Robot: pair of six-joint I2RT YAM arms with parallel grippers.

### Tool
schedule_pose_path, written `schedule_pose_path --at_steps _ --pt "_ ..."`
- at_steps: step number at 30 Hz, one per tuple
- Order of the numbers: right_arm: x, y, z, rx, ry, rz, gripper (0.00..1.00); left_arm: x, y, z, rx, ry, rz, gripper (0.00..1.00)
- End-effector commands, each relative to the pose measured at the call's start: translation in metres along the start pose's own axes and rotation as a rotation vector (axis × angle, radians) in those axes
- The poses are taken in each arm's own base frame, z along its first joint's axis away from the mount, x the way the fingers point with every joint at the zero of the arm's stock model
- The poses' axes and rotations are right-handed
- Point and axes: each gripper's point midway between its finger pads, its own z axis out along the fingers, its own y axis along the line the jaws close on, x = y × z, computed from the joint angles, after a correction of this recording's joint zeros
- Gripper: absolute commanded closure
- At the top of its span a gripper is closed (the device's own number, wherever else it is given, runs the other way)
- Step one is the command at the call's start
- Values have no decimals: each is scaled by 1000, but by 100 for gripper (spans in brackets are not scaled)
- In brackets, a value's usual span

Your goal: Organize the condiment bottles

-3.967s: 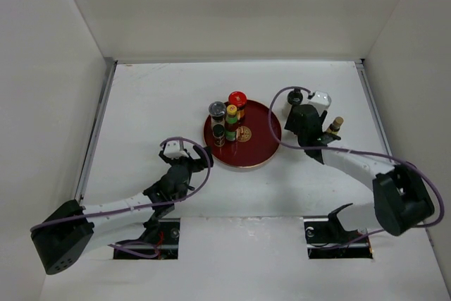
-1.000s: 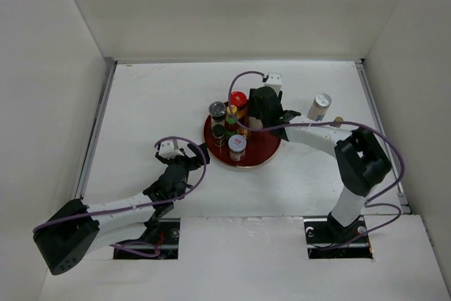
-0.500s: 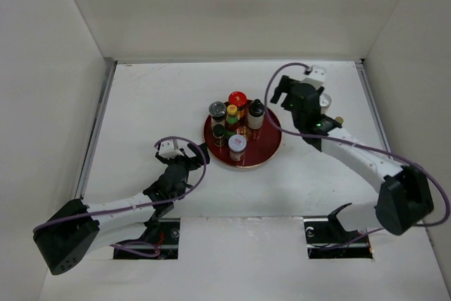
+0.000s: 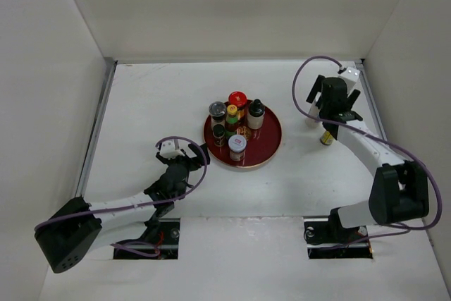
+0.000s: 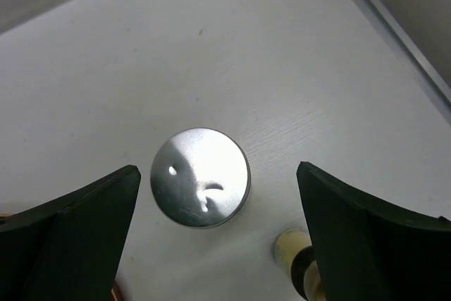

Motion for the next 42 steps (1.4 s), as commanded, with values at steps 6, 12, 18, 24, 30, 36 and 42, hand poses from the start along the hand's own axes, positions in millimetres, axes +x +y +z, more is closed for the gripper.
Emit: schedule_pose_path --at_steps 6,12,18,24,30,36,42 --pt "-1 23 27 -68 72 -63 0 -14 -13 3 32 -38 -58 0" --pt "-9 29 38 -63 45 -48 35 -12 -13 4 31 -33 -54 0" --pt "-63 36 16 -103 -74 27 47 -12 -11 5 24 -30 -52 0" --pt "-72 62 -36 -223 -130 65 47 -11 -11 5 26 -28 -51 0" --pt "-18 116 -86 -395 -48 41 46 -11 -11 5 26 -28 -52 0" --pt "18 173 -128 -552 10 10 46 -14 -12 4 33 -35 -61 0" --pt "39 216 -149 -654 0 -7 46 -13 -14 4 39 -31 -61 0"
